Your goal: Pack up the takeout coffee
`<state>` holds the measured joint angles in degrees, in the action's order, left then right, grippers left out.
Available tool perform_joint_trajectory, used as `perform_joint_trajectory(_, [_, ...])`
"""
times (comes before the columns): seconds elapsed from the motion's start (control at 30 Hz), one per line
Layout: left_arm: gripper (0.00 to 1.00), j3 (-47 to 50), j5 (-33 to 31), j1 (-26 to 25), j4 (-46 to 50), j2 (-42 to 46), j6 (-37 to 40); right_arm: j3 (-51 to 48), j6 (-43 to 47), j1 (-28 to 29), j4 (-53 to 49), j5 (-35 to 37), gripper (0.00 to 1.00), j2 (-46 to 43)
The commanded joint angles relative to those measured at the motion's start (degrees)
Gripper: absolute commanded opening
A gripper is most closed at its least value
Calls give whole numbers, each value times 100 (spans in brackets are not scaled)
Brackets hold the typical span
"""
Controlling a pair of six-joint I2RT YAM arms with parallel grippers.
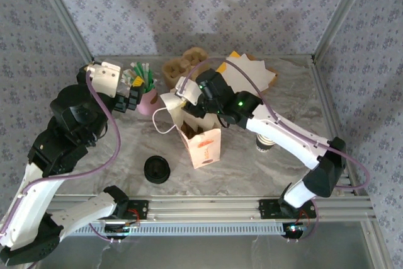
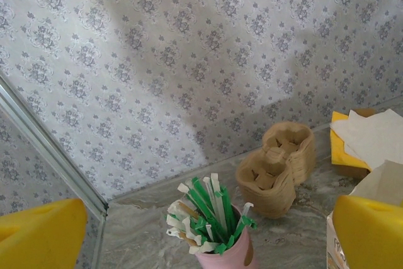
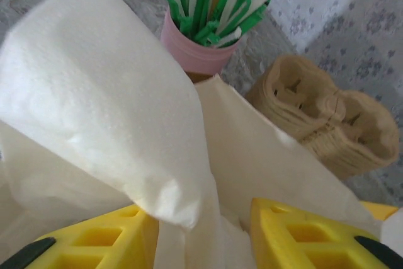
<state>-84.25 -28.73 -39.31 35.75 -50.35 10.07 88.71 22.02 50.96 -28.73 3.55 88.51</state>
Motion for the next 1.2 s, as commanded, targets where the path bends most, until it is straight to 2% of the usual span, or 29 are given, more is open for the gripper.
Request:
perform_joint_trajectory(0.0, [100, -158, 47, 51, -235, 69, 94, 317, 218, 34, -281, 194, 46, -167])
perform_joint_trajectory(0.17, [100, -183, -295, 72, -284, 52, 66, 628, 169, 33, -43, 152, 58, -407])
perform_joint_trajectory(0.3, [100, -107, -405, 374, -365, -97, -217, 788, 32, -303, 315, -107, 65, -741])
perform_joint_trajectory(0.4, [100, -38, -380, 990, -330, -286, -710, 518, -517, -984, 717, -224, 67, -1118])
perform_joint_trajectory(0.47, [100, 112, -81, 1558, -341, -372, -1075, 99, -928, -1620, 1054, -185, 67, -1426])
perform_joint_trajectory(0.53, [100, 285, 283, 2189, -321, -461, -1496, -432, -1361, -2371, 1336, -110, 67, -1739])
perform_joint_trajectory(0.63, [100, 788, 591, 2871, -460, -485, -1944, -1145, -1952, -3498, 1592, -97, 67, -2111])
perform_joint_trajectory(0.77, [100, 1882, 534, 3394, -950, -340, -2240, -2081, -2650, -4850, 1921, -194, 67, -2387])
perform_joint_trajectory(0.83, [100, 2504, 394, 3506, -1312, -238, -2225, -2557, -2913, -5308, 2120, -134, 67, -2411])
perform_joint_trajectory(1.03, [100, 3903, 268, 3938, -2116, -259, -2483, -3741, -3336, -6161, 2993, 362, 72, -2078])
perform_joint_trajectory(1.17, [100, 4774, 724, 4286, -3114, -579, -2364, -4491, -3318, -6212, 4023, 569, 81, -1695])
